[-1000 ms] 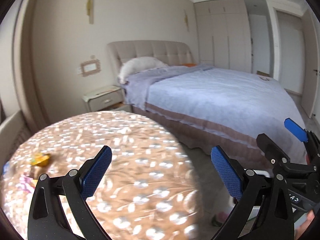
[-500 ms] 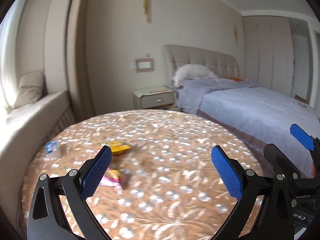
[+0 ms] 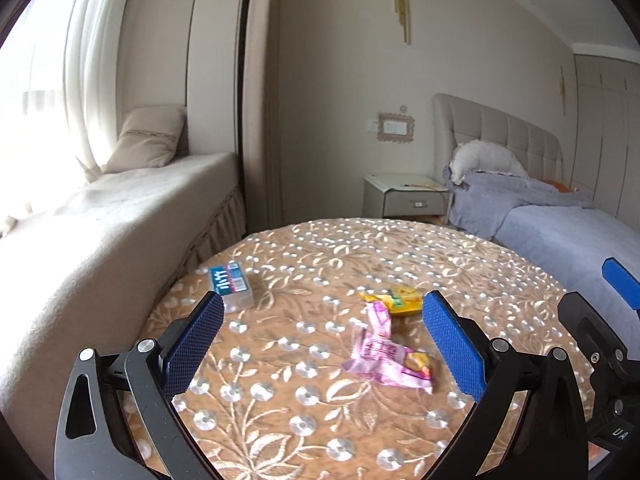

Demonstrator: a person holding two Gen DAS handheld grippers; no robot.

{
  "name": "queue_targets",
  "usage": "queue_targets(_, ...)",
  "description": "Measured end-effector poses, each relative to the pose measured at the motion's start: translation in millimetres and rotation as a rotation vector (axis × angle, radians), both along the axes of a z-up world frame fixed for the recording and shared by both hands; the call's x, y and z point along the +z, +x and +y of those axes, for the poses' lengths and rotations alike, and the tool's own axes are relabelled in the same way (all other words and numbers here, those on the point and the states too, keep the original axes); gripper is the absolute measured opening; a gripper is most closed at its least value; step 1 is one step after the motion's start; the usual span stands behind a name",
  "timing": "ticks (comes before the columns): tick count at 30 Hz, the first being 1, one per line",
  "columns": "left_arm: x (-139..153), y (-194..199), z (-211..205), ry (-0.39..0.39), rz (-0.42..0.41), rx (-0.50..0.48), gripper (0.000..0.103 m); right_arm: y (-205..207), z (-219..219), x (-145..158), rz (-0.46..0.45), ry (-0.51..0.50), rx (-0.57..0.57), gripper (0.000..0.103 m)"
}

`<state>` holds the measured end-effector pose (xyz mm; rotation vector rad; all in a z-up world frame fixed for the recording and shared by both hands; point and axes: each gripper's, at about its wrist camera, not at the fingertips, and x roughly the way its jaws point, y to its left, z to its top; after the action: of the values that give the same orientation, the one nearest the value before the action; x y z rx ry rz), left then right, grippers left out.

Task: Collect trash
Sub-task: 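Bring both open tools back to the table, then grasp the blue-white box with the left tool while the right tool grasps the pink wrapper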

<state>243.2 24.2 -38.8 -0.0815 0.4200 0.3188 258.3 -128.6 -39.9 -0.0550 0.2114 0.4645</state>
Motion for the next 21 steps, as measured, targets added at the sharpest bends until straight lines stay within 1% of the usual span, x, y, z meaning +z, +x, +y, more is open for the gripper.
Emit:
queue_targets(3, -1.7, 3.9, 22.4, -0.011, 0.010, 0.043, 0.098, 17.1, 21.6, 3.0, 0.035, 0.033, 0.041, 0.098)
queue_targets(5, -2.1, 8.3, 32.9, -0.012, 0.016, 0.065, 0.098, 27.9, 35.9, 4.2, 0.069, 0.032, 0.075, 0.098)
queue_targets(8, -4.4, 17.9, 50.7, -0.019, 0.026, 0.091, 0.098, 41.6, 63.2, 8.6, 0.079, -0.020, 0.120, 0.098)
queue_targets(12, -11.3, 32.2, 73.3, -0.019, 0.049, 0.124, 0.098, 54.7, 99.7, 11.5, 0.041, -0.089, 0.157, 0.098)
queue_targets(15, -18.5, 46.6, 91.8, -0.028, 0.071, 0.148, 0.098, 65.5, 116.3, 8.4, 0.027, -0.088, 0.161, 0.098)
queue_targets(21, -36.9, 78.2, 132.8, -0.082, 0.112, 0.216, 0.098, 100.3, 155.9, -12.5, 0.091, -0.136, 0.201, 0.098)
